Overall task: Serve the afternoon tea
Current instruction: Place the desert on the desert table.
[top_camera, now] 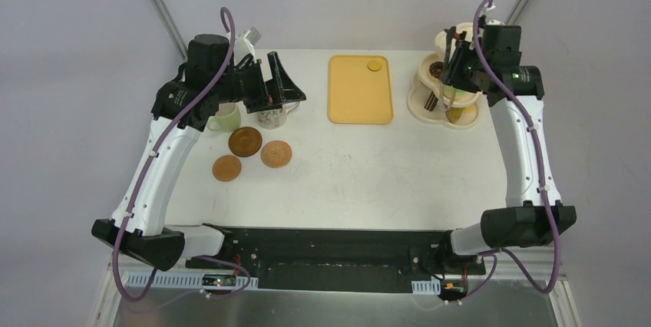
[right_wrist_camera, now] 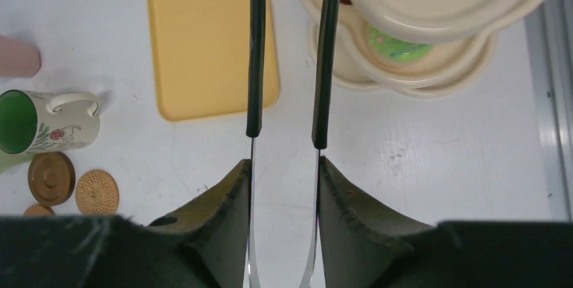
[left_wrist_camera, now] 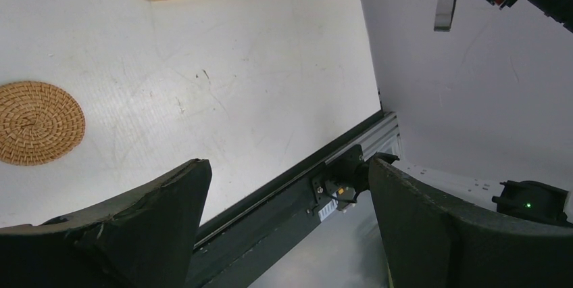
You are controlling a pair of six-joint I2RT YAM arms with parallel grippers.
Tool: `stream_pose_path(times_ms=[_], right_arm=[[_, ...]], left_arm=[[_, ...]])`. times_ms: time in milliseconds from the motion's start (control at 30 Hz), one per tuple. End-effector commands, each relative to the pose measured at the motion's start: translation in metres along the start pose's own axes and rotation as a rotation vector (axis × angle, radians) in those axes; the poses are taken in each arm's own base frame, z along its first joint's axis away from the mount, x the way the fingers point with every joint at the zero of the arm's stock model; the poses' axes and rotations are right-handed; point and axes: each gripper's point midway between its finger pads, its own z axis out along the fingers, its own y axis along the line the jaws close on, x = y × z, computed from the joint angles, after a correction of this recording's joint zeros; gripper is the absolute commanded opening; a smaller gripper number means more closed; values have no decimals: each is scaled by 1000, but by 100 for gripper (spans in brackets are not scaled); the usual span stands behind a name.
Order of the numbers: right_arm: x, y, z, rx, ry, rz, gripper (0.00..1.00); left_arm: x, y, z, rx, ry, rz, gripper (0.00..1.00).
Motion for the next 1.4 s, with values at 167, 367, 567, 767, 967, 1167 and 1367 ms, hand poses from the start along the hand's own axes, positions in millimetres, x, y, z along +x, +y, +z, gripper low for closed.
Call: stream_pose_path(times_ms=[167, 367, 567, 767, 967, 1167, 1367], right_arm=[[-26, -17, -26, -2, -91, -24, 0], [-36, -16, -14, -1, -106, 2, 0], [-41, -18, -3, 17, -109, 34, 0], [-43, -29, 8, 50, -89, 49, 2], [-46, -36, 17, 90, -71, 78, 14], [-45, -37, 23, 86, -50, 71, 25], [-42, -38, 28, 88, -34, 80, 34]], left_arm=[[-1, -16, -11, 54, -19, 43, 90], [-4, -17, -15, 45, -36, 58, 90], [-7, -16, -15, 36, -44, 69, 90], [-9, -16, -15, 33, -49, 78, 91], [-10, -16, -13, 34, -47, 78, 91], [-12, -18, -13, 40, -50, 83, 91], [-13, -19, -14, 41, -55, 90, 91]])
